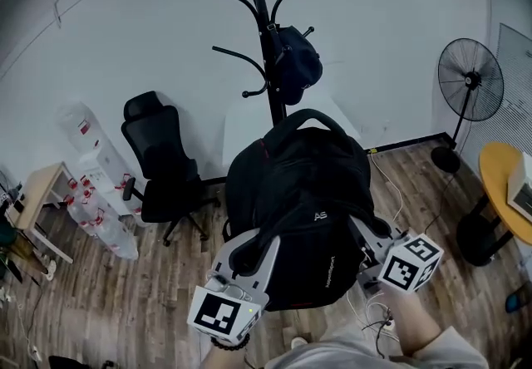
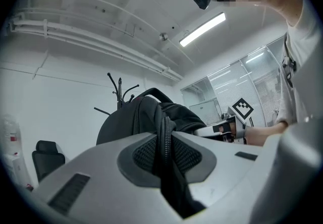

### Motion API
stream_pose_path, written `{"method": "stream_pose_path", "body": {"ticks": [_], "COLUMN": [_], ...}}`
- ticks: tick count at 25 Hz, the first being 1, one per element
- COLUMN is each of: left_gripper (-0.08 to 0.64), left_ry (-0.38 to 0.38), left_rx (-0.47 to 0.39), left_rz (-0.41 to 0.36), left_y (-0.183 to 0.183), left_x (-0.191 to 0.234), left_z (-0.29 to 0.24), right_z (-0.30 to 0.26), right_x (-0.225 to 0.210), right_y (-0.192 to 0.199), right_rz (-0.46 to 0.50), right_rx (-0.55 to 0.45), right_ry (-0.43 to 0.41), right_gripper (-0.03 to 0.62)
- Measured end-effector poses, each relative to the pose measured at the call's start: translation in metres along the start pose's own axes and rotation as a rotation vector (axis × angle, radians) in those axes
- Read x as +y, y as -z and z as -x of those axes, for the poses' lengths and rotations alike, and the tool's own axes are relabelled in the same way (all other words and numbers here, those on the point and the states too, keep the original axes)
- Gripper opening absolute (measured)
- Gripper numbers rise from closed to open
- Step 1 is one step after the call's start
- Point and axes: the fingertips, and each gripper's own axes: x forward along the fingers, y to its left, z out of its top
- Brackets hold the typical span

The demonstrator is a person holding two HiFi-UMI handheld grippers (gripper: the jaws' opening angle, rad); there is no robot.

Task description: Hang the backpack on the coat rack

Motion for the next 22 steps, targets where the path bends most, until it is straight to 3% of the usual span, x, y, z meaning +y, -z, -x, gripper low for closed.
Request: {"method": "stream_pose_path", "body": {"ticks": [12, 22], "left_gripper": [0.057, 0.057], "left_ry": [-0.016, -0.096], "left_rx": [-0.033, -0.068], "left_rz": [-0.010, -0.013], "left_y": [-0.017, -0.031], "left_x": [0.054, 0.089], "left_z": [-0.075, -0.131], "right_z": [-0.069, -0.116], "right_x": [-0.047, -0.085], "right_y": [-0.058, -0.107], "right_rz": [0.041, 0.094], "right_rx": [-0.028, -0.073], "right_ry": [-0.038, -0.078], "right_gripper": [0.032, 0.032]}}
